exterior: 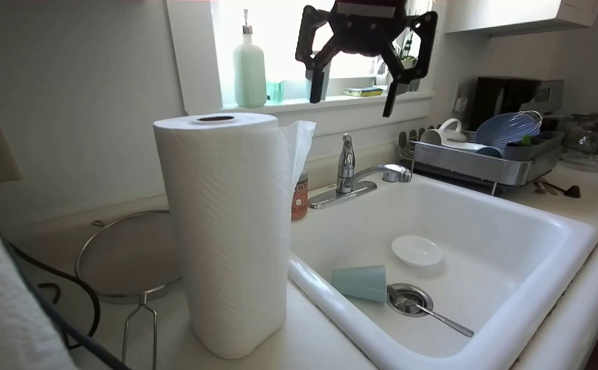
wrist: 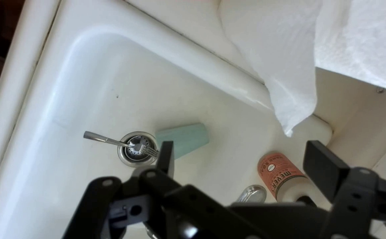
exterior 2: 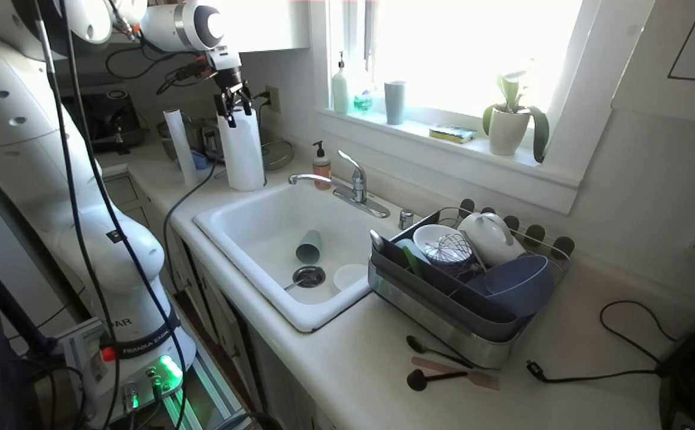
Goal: Tear one paper towel from the roll and place it on the right side of the counter
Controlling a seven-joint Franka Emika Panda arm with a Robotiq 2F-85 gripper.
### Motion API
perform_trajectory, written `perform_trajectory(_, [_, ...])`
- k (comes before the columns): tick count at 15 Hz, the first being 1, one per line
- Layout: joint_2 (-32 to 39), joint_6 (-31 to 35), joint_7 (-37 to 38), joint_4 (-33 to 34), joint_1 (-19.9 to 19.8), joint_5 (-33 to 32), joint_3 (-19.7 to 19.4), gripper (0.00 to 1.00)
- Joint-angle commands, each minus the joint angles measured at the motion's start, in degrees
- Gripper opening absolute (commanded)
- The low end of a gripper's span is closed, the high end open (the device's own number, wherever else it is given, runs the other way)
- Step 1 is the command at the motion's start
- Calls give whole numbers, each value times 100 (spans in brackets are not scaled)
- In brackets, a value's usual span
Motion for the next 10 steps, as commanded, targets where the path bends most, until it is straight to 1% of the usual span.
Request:
perform_trajectory(1, [173, 374, -7, -20, 202, 339, -225, 100])
perform_trajectory(4, [265, 472, -43, -28, 271, 594, -304, 100])
perform_trajectory(7, [317, 745, -17, -72, 325, 683, -337, 100])
perform_trajectory(10, [358, 837, -15, -100, 369, 742, -341, 99])
